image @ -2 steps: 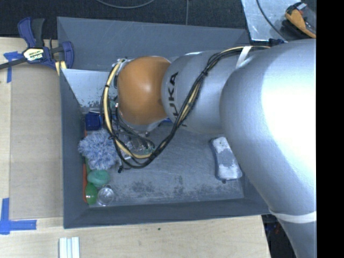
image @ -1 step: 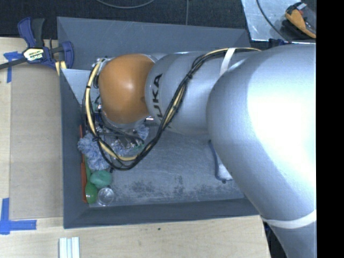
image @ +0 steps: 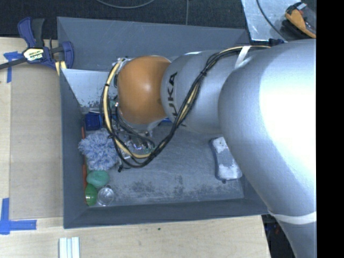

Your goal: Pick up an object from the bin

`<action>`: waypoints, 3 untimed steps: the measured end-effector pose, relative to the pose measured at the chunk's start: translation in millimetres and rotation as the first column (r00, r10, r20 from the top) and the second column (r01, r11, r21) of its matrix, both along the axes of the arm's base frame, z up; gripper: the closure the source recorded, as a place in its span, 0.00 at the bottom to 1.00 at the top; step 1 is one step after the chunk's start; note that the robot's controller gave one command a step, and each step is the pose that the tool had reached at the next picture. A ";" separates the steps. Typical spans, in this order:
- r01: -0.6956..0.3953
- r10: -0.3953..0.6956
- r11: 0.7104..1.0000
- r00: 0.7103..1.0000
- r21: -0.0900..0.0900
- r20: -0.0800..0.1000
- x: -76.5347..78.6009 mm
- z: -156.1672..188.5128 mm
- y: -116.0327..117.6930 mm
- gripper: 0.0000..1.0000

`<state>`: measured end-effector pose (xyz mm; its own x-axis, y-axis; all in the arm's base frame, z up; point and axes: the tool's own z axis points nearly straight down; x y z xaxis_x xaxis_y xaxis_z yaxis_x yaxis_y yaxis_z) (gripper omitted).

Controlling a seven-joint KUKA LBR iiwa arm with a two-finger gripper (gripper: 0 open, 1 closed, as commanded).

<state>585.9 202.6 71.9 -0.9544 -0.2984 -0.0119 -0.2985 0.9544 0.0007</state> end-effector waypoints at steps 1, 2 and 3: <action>-0.155 0.155 0.988 0.988 -0.001 0.000 2.8 -0.9 32.4 1.00; -0.155 0.155 0.988 0.988 -0.001 0.000 2.8 -0.9 32.3 1.00; -0.154 0.154 0.988 0.988 -0.001 0.000 3.1 -0.4 32.1 1.00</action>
Offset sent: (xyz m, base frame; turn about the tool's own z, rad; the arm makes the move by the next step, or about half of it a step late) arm 0.0000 0.0000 0.0000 0.0000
